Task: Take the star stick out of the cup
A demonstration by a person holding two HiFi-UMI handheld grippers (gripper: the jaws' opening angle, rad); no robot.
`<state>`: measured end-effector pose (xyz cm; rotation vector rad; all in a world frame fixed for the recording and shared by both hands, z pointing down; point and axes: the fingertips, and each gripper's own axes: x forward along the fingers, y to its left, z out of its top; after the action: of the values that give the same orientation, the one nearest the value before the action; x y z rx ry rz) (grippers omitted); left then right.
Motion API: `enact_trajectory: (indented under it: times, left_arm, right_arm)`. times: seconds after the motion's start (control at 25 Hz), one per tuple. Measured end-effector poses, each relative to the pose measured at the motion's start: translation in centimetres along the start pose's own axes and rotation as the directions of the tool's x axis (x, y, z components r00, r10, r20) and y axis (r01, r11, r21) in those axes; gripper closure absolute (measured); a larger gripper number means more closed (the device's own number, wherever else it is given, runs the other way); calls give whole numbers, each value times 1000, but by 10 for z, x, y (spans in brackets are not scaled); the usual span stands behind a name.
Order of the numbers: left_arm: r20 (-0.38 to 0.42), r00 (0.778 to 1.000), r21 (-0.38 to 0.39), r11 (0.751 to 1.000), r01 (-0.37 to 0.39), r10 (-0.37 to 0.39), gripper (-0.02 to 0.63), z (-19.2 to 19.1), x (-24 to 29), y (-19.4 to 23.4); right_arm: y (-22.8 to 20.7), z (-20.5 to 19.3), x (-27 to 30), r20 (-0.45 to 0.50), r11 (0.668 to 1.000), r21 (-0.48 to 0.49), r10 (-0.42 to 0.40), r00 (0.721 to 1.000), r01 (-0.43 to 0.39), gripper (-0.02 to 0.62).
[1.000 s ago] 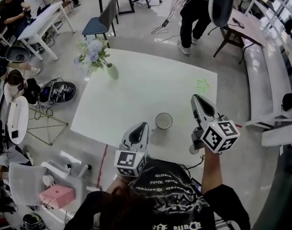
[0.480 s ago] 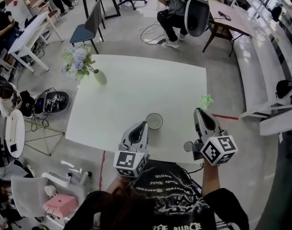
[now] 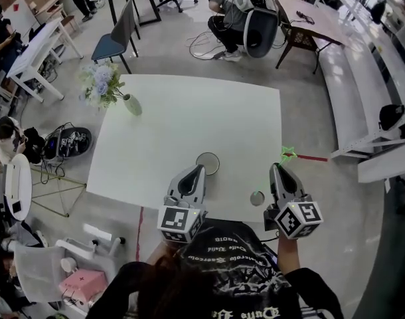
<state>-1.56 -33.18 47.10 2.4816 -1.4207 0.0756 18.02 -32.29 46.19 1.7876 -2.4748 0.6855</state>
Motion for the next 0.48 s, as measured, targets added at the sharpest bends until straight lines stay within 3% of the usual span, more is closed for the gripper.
enact_trajectory:
  times: [0.48]
  left_arm:
    - [-19,1000,-2,1000,-7,7,588,-15,-5,-9]
  right_arm:
    - [3,-47,-10,-63,1000,-8,14,998,-14,580]
